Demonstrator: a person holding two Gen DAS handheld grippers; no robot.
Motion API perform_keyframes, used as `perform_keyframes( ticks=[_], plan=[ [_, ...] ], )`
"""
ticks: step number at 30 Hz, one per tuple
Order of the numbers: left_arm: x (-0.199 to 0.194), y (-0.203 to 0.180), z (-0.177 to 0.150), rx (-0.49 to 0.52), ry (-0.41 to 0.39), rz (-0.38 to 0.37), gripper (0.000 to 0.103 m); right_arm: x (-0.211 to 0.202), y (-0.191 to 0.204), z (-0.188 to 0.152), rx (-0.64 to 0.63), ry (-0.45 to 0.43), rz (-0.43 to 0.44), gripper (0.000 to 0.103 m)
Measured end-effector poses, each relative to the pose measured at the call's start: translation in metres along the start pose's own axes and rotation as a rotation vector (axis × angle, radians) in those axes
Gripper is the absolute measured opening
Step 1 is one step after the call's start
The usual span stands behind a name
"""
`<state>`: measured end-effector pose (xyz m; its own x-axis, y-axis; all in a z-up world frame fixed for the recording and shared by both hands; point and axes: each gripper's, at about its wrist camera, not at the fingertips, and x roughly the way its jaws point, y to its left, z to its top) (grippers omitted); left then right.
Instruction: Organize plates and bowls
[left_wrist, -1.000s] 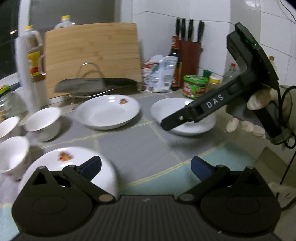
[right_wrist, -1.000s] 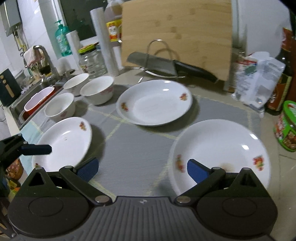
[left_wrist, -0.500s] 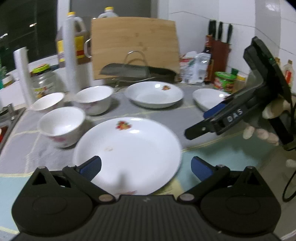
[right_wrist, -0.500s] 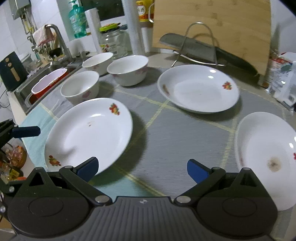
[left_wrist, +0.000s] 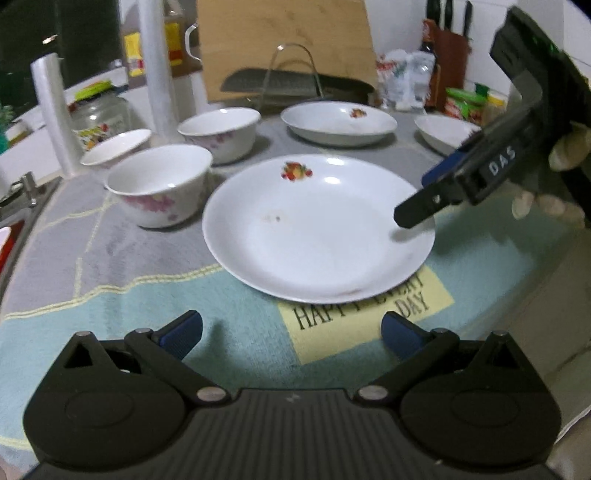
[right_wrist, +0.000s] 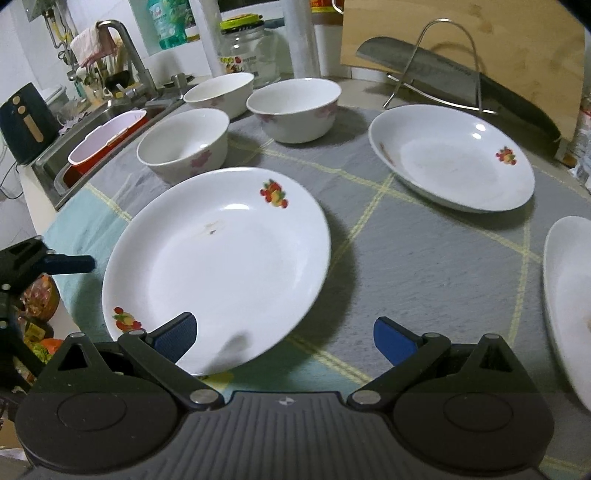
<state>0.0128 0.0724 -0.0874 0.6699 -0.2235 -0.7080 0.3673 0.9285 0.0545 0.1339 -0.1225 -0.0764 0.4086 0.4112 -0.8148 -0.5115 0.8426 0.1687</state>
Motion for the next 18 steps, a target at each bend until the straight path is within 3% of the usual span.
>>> perform_keyframes(
  ticks=[4,18],
  plan=[
    [0.013,0.004,-0.002,0.015,0.022,-0.053,0.102,0.003,0.006,-0.002,0.006,0.014,-0.002,0.103],
    [0.027,0.015,0.002,0.083,-0.072,-0.14,0.103,0.02,0.013,0.005,0.033,0.032,0.03,0.103]
  ],
)
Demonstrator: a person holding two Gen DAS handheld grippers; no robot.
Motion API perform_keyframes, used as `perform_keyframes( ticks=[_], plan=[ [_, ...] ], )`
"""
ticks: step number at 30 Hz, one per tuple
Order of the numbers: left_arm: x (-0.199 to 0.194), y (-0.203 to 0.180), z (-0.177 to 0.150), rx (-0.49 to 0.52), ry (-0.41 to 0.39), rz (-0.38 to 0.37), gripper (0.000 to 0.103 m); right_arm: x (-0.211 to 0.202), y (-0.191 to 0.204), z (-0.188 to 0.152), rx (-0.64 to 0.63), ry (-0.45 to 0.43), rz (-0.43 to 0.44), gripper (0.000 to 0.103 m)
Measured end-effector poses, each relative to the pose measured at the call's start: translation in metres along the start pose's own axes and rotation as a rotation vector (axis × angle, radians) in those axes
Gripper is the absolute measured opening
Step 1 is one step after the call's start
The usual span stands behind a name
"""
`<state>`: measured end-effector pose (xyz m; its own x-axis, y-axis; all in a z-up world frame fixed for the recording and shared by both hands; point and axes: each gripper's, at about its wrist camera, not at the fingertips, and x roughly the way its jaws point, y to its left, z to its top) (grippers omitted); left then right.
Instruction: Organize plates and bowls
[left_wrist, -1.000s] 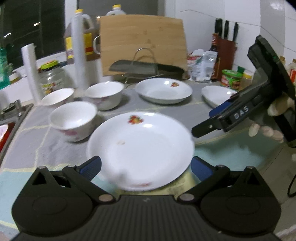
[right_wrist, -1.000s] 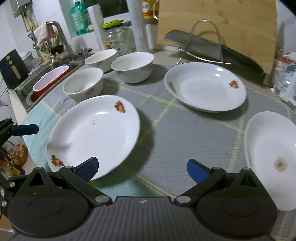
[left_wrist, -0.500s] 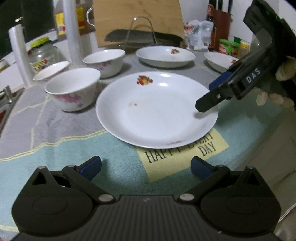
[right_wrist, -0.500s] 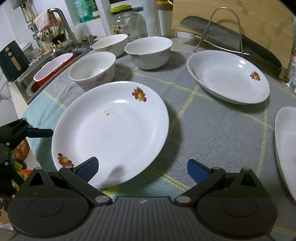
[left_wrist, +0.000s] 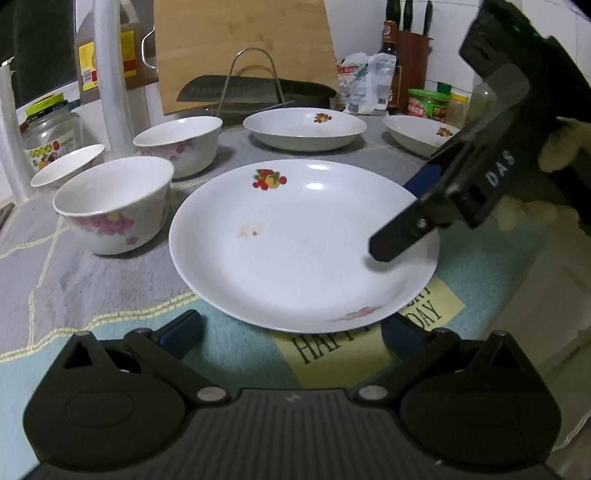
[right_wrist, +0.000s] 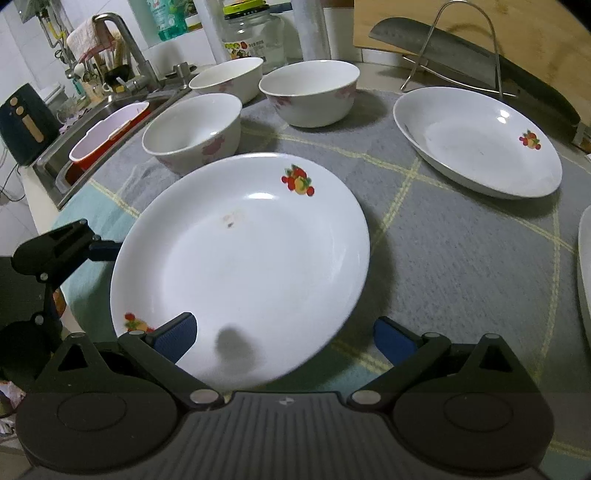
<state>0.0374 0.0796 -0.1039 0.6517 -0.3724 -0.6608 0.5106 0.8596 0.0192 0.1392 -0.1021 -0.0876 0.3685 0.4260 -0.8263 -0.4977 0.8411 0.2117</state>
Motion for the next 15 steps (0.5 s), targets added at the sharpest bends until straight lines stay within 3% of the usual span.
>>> perform_keyframes(
  ticks=[15],
  plan=[
    [0.001,0.005,-0.002,0.021,-0.035,-0.032,0.103,0.021,-0.013,0.037,0.061,-0.005,0.072,0.103]
  ],
)
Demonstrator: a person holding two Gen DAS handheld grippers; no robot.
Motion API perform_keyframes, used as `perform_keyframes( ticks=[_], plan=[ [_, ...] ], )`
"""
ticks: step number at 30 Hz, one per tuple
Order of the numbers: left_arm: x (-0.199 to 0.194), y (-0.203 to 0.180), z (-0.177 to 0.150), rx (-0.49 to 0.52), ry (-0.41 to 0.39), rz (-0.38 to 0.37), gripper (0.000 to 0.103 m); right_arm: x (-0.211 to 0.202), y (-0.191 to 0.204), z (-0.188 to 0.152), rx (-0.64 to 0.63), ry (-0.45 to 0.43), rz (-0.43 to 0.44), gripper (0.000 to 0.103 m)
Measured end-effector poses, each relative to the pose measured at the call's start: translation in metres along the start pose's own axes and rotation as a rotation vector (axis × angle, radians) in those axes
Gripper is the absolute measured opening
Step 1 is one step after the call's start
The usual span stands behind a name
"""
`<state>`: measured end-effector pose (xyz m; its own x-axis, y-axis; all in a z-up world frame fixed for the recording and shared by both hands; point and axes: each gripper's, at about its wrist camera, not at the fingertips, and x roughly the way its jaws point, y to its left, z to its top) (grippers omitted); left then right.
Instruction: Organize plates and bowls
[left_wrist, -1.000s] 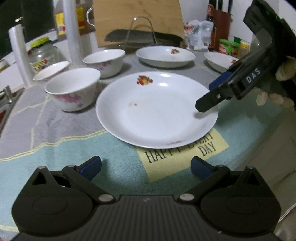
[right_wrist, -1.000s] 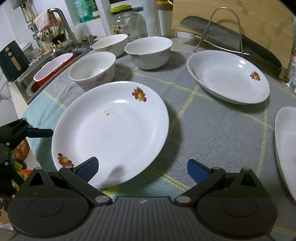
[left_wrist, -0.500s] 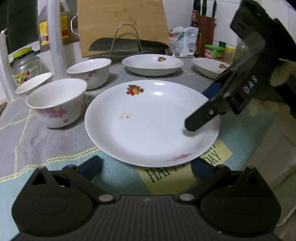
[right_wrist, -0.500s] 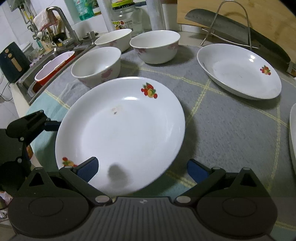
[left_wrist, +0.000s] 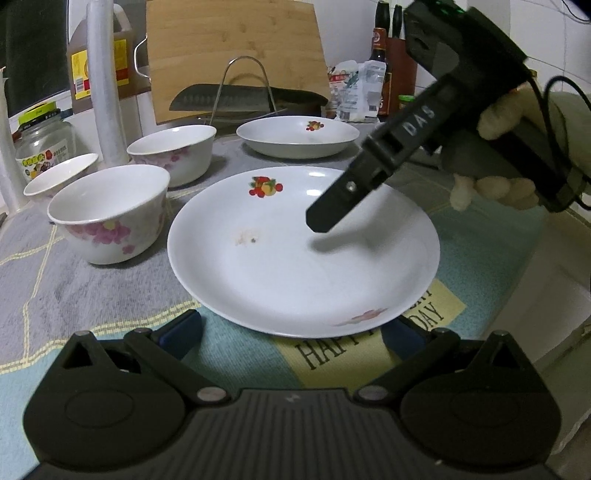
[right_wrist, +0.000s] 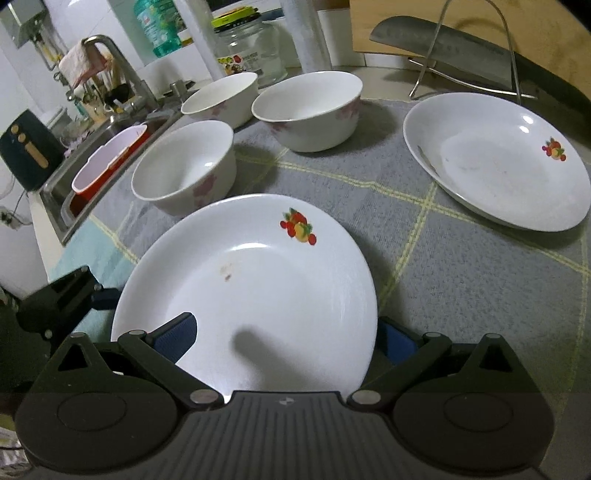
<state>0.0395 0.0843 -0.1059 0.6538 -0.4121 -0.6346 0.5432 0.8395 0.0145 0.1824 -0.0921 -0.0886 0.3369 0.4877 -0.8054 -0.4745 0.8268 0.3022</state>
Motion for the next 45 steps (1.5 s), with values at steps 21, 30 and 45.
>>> perform_keyframes(
  ticks=[21,30,45],
  plan=[
    [0.006,0.011,0.006,0.069,0.003,-0.08,0.103,0.003,-0.01,0.012,0.038,0.049,0.052,0.103],
    [0.006,0.011,0.005,0.084,-0.005,-0.097,0.103,0.009,-0.015,0.026,0.035,0.099,0.108,0.103],
    [0.01,0.015,0.012,0.12,0.021,-0.137,0.103,0.015,-0.019,0.041,0.094,0.178,0.168,0.103]
  ],
)
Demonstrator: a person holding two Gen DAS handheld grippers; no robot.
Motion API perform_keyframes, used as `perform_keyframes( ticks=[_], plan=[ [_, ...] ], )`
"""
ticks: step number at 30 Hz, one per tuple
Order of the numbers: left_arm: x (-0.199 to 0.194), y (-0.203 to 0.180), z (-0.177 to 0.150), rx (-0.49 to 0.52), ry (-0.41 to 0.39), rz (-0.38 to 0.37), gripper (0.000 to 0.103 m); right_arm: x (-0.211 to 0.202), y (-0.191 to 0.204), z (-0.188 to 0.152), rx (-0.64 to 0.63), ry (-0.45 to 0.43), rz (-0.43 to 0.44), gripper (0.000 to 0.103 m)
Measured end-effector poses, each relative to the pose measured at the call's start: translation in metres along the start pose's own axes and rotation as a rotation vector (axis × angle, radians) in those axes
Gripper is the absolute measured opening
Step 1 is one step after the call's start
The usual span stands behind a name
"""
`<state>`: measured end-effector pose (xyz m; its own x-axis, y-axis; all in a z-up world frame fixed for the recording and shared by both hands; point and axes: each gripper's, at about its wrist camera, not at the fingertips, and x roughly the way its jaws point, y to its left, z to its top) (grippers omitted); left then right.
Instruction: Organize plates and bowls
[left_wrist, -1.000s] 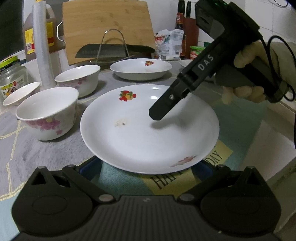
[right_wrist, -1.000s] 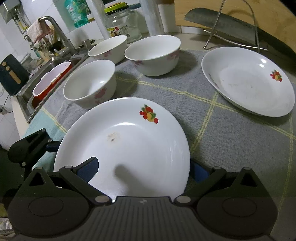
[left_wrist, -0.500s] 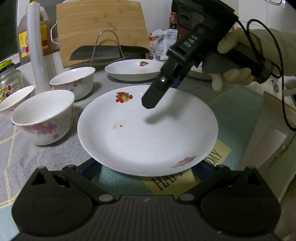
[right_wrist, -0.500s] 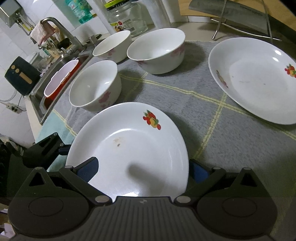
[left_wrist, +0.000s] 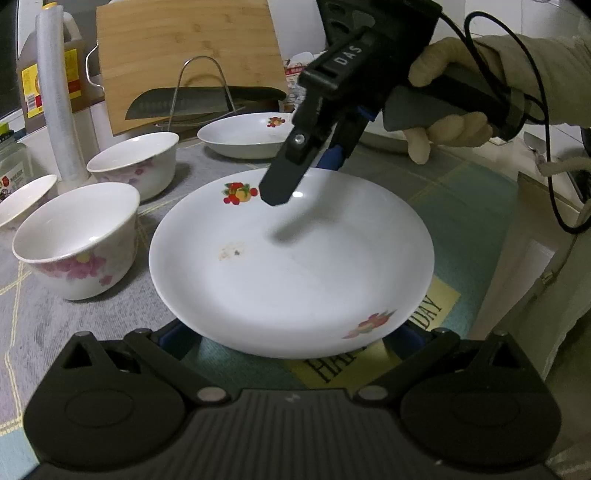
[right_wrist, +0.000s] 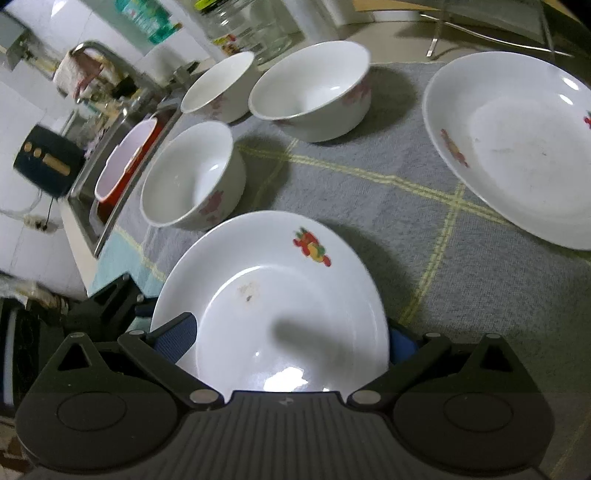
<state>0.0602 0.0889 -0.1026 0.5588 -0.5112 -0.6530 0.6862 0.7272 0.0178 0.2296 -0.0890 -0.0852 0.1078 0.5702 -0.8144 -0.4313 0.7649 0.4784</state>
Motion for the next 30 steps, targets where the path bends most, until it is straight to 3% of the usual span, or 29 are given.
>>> perform_keyframes(
  ticks=[7,16,30],
  plan=[
    [0.001,0.0,0.001,0.003,0.003,-0.004,0.103,0.001,0.001,0.003,-0.026,0.025,0.002,0.103],
    [0.002,-0.001,0.002,-0.001,0.013,0.001,0.103,-0.003,0.0,0.003,-0.028,0.025,-0.016,0.095],
    [0.001,-0.005,0.011,-0.009,0.028,0.01,0.102,-0.01,0.004,0.003,-0.054,0.014,-0.018,0.095]
  ],
)
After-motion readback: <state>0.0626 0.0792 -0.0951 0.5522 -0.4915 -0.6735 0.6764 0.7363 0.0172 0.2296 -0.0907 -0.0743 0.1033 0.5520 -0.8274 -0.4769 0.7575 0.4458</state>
